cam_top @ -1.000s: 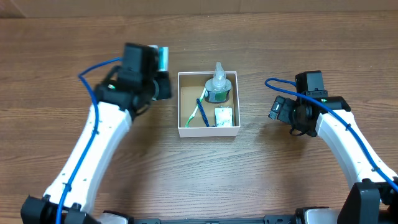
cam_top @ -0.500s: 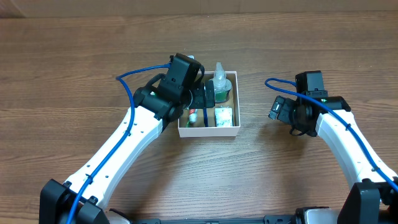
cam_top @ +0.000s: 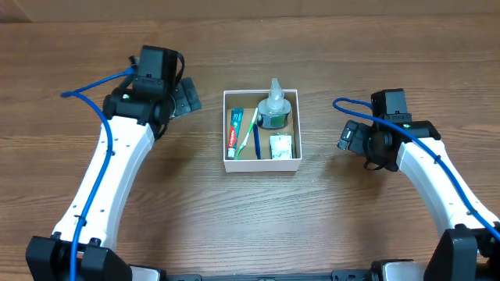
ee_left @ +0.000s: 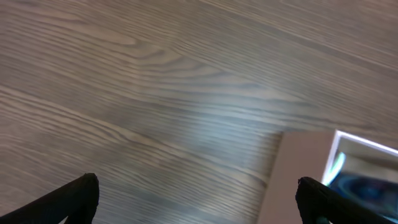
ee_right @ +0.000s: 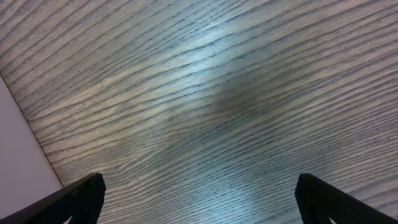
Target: Pack container
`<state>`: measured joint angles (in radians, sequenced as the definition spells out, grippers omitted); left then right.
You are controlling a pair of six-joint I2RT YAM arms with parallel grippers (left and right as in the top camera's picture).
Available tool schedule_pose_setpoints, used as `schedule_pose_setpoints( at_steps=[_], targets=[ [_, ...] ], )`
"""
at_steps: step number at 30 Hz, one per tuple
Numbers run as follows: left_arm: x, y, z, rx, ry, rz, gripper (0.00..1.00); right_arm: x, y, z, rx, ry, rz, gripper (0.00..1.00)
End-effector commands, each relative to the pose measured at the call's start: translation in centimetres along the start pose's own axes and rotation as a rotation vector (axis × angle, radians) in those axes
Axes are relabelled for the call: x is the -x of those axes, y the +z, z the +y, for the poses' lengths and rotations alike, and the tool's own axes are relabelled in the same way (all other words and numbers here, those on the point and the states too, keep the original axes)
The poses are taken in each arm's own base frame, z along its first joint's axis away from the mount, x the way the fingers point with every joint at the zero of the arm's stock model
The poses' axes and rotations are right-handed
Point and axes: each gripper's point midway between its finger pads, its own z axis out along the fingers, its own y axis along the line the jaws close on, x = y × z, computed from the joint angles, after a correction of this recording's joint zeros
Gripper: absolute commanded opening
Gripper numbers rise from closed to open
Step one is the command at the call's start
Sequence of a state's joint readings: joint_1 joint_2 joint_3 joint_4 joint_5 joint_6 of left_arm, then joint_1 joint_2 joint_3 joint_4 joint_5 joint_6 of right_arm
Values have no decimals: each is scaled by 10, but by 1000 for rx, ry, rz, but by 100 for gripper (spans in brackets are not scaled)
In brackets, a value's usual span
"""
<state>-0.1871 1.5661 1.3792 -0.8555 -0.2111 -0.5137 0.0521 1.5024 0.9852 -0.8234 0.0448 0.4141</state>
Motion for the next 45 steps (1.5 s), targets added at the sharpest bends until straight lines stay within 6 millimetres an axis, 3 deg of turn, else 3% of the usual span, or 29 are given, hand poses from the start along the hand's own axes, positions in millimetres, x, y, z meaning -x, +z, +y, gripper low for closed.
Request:
schedule_pose_setpoints(
  at_steps=[1,19,24,27,33,38,45],
  targets=[
    [14,-13,3,3,5,-51,100,2,-2,-3,-5,3,-14,100],
    [14,-13,3,3,5,-51,100,2,-2,-1,-4,0,-15,100],
    [13,-13,3,4,5,-51,100,10,-25,2,34,2,-86,100],
    [13,-13,3,4,5,-51,100,19,-61,6,93,6,-199,100],
    [13,-13,3,4,5,-51,100,24,-156,6,243,15,-485,100],
    [13,-13,3,4,5,-51,100,9,-230,-4,362,23,-712,100],
    [13,-13,3,4,5,-51,100,-30,-306,-28,494,35,-980,100]
  ],
)
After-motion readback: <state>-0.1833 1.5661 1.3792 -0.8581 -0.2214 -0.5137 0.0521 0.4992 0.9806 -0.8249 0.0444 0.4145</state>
